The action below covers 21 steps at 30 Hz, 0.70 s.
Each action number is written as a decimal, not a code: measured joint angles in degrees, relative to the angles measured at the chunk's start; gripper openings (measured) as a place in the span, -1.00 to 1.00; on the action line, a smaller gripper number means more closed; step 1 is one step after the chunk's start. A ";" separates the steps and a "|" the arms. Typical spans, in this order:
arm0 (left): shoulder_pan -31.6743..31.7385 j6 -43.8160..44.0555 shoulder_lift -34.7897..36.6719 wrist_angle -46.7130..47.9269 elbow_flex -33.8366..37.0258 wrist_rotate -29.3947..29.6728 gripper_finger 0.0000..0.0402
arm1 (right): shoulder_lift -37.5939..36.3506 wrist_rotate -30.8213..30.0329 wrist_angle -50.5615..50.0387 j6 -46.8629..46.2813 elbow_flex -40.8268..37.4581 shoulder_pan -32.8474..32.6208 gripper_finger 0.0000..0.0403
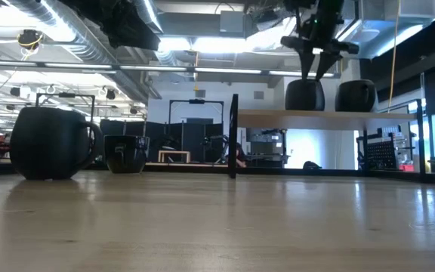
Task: Place coffee mugs
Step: Put the red mug on the shelf, then put the green mug on the shelf
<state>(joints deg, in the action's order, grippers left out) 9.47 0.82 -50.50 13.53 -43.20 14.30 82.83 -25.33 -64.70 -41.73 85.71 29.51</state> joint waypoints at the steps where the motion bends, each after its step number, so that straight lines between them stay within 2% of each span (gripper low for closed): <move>1: 0.00 0.00 0.00 0.01 0.00 -0.01 -0.42 | 0.00 0.41 -0.11 0.02 0.92 -0.52 -0.20; 5: 0.00 0.00 0.00 0.01 0.00 0.01 -0.42 | 0.00 0.98 -0.60 0.00 4.78 -4.67 -0.20; 11: 0.00 0.02 0.00 0.03 0.00 -0.07 -0.42 | 0.00 4.54 -1.33 -4.01 6.56 -17.05 -0.20; 21: -0.07 0.57 0.00 0.08 0.00 -4.53 -0.42 | 0.02 5.03 -4.74 -23.13 6.52 -41.50 -0.20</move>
<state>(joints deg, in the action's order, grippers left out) 9.41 1.39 -50.50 13.61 -43.20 9.76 82.85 -20.30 -69.44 -64.86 92.23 -11.99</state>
